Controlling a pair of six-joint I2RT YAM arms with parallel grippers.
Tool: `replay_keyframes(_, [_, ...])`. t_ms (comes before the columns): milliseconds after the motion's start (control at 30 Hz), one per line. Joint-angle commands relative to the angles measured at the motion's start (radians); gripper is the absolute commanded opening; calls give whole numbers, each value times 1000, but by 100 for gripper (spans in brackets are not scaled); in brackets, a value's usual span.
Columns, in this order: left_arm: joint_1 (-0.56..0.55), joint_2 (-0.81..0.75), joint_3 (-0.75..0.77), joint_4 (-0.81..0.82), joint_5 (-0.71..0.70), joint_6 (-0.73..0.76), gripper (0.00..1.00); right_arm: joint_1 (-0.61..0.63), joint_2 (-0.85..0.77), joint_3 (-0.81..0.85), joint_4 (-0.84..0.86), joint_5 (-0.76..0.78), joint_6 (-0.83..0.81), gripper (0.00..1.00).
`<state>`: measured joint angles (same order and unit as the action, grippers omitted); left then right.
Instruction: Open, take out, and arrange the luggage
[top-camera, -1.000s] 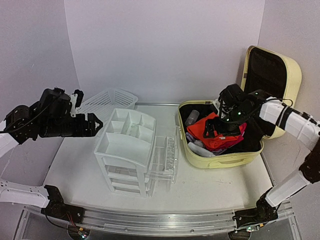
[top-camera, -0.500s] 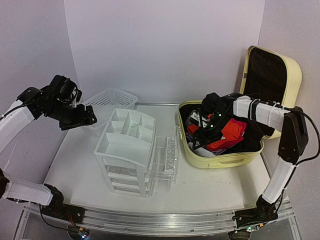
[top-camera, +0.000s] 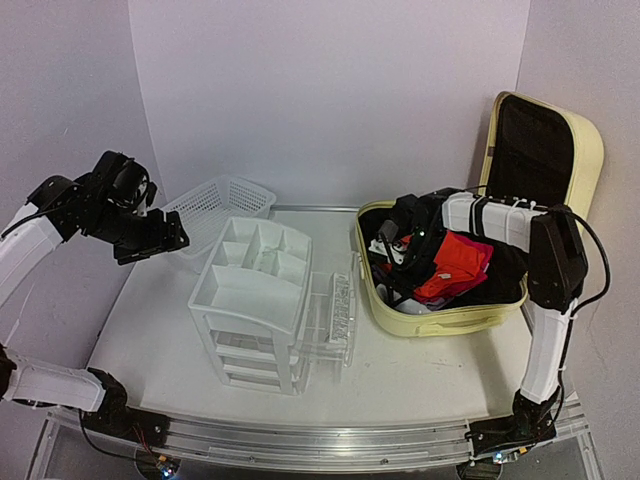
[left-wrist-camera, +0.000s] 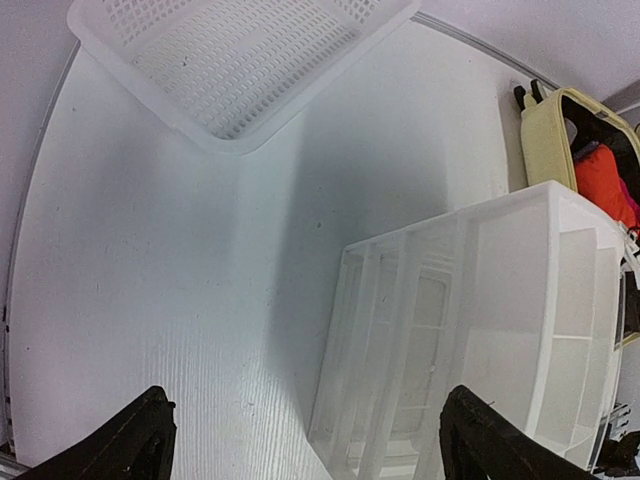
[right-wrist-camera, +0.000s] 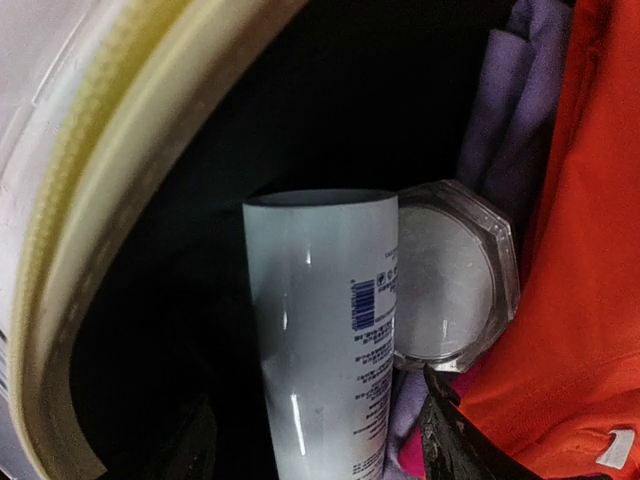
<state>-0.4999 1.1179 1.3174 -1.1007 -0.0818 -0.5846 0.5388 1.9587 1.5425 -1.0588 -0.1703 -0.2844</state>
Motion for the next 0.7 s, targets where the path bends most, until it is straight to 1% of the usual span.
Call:
replay_keyframes(0, [6, 1, 30, 22, -12, -12, 92, -3, 14, 10, -5, 27, -42, 68])
replay_keyframes(133, [6, 1, 30, 29, -16, -17, 92, -3, 31, -3, 28, 54, -40, 64])
replay_keyframes(300, [6, -4, 30, 42, -16, -20, 92, -2, 28, 1, 29, 53, -32, 51])
replay_keyframes(500, [6, -1, 23, 57, -9, -38, 92, -1, -8, -28, 50, 31, -9, 42])
replay_keyframes(667, [6, 0, 31, 66, 20, -29, 92, -2, -33, -20, 51, 34, 20, 32])
